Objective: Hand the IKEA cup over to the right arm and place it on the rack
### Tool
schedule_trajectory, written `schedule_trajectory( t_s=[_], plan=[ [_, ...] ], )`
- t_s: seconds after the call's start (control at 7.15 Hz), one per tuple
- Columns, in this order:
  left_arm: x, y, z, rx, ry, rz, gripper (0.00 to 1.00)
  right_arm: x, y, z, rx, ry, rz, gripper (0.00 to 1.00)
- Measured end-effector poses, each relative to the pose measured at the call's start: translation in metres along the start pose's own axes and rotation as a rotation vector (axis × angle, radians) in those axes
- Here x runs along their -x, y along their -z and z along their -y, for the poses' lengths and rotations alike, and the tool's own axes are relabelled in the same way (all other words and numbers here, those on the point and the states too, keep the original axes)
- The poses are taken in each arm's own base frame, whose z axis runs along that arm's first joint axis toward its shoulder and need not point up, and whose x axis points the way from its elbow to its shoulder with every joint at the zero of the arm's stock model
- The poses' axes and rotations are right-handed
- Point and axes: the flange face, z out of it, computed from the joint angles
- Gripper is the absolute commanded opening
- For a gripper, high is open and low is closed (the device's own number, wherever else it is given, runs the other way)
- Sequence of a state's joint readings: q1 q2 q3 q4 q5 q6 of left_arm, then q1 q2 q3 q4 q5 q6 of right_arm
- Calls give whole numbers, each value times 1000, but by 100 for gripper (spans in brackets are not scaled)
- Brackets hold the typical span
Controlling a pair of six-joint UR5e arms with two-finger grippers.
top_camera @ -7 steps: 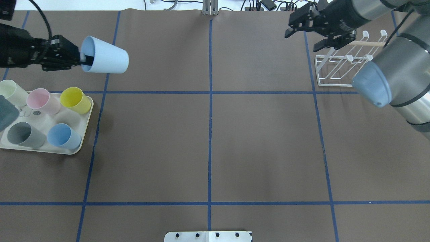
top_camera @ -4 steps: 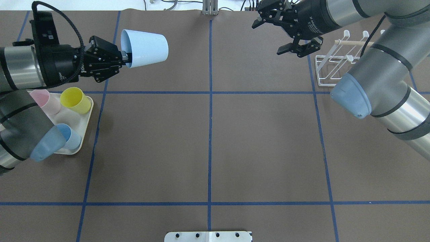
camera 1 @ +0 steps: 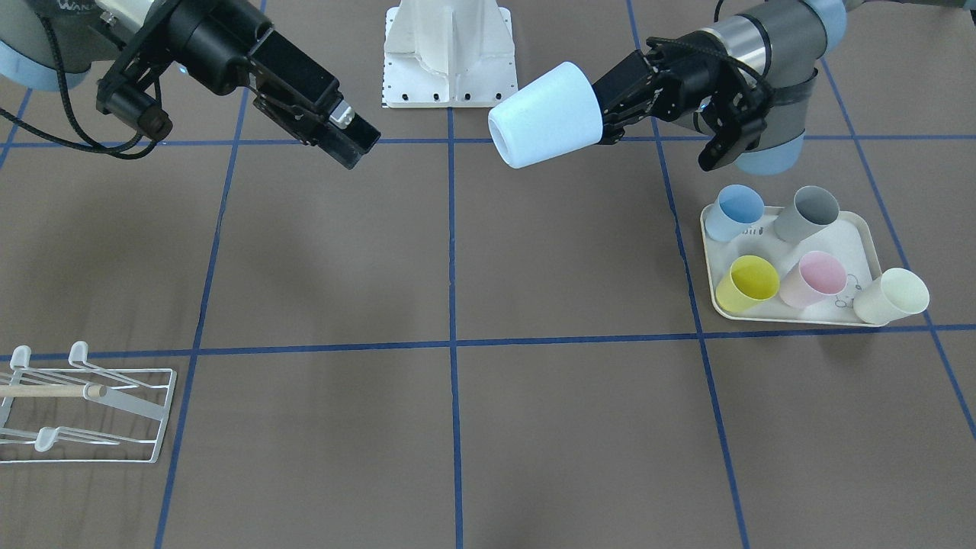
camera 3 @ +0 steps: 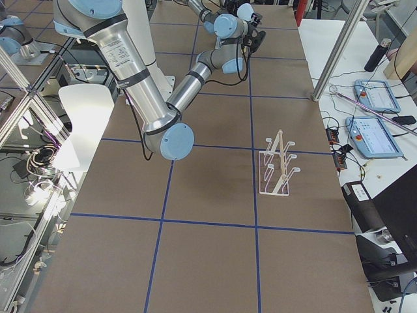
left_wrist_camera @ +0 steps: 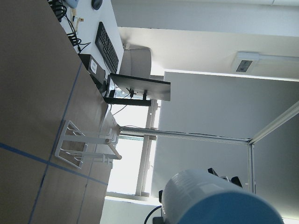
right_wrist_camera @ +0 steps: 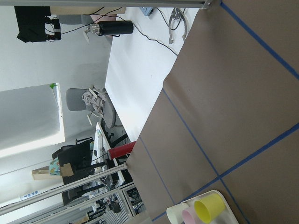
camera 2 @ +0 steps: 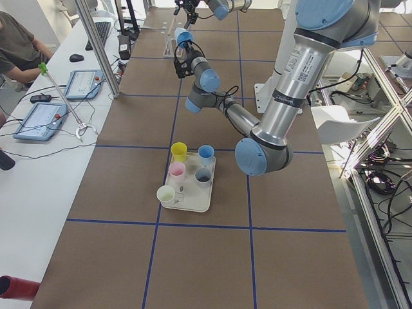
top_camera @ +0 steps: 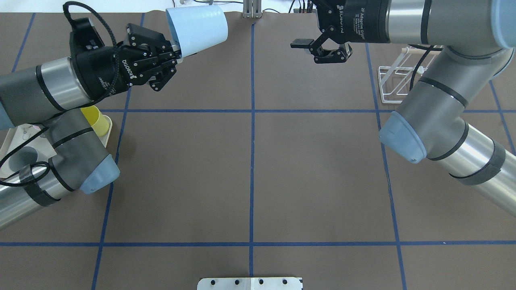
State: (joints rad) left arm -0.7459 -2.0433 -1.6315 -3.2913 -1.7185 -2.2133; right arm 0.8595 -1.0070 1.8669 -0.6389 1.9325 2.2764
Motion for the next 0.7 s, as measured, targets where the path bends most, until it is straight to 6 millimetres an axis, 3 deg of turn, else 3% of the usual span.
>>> schedule_trajectory(
  t_s=[0.7],
  plan=[
    [-7, -36, -5, 23, 19, -23, 0, -1, -2, -9, 16, -15, 30, 100]
  ],
)
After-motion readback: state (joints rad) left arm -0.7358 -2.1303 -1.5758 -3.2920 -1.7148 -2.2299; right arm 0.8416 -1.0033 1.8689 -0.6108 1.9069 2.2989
